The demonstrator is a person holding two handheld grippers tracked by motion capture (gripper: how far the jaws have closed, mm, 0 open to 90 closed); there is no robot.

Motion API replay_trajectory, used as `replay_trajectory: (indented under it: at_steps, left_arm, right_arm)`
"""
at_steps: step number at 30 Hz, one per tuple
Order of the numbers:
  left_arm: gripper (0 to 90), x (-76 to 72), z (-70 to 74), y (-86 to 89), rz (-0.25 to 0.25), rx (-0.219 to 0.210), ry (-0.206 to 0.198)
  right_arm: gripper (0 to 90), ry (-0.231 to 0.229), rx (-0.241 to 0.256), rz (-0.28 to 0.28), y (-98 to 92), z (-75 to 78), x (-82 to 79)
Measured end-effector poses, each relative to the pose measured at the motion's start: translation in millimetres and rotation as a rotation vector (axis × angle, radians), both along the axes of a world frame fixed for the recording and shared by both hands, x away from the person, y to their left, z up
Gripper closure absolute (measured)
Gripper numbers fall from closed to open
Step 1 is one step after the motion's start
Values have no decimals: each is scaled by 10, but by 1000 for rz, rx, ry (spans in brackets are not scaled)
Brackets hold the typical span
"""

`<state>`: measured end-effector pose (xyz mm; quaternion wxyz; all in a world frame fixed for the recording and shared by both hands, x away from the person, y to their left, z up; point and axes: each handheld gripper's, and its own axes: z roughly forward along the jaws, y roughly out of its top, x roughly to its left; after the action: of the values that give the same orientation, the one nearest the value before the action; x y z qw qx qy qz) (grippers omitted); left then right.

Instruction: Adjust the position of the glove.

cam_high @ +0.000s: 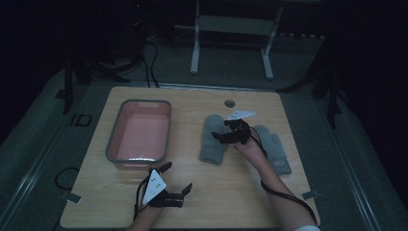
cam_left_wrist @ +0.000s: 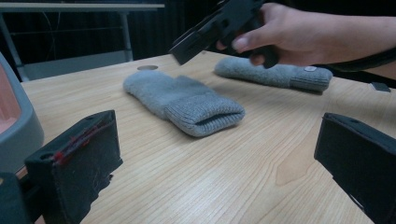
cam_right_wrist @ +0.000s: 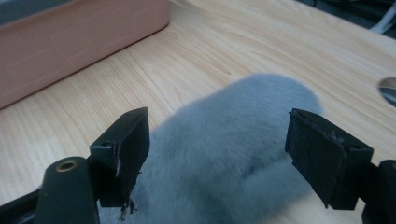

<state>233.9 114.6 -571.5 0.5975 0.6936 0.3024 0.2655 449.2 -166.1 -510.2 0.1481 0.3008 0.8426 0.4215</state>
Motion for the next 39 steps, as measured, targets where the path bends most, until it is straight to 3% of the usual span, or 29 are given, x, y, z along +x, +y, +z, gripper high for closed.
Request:
replay_trajectory:
  at_steps: [4, 5, 12, 18, 27, 33, 39]
  left_arm:
    - [6, 1, 0, 4, 0, 0, 0]
    - [6, 3, 0, 6, -3, -3, 3]
    - [6, 2, 0, 8, -9, -7, 4]
    - [6, 2, 0, 7, -10, -7, 4]
    - [6, 5, -1, 8, -8, -11, 6]
    - [6, 4, -1, 8, -5, -12, 7]
    - [6, 5, -1, 9, -4, -13, 8]
  right_arm:
    - [246, 1, -27, 10, 98, -70, 75]
    - [297, 8, -41, 13, 152, -137, 130]
    - [329, 28, -102, 3, 230, -334, 252]
    - [362, 29, -104, -26, 244, -447, 232]
    - [686, 18, -108, -35, 267, -450, 170]
    - [775, 35, -110, 17, 268, -363, 135]
    - [778, 34, -86, 151, 200, -225, -9]
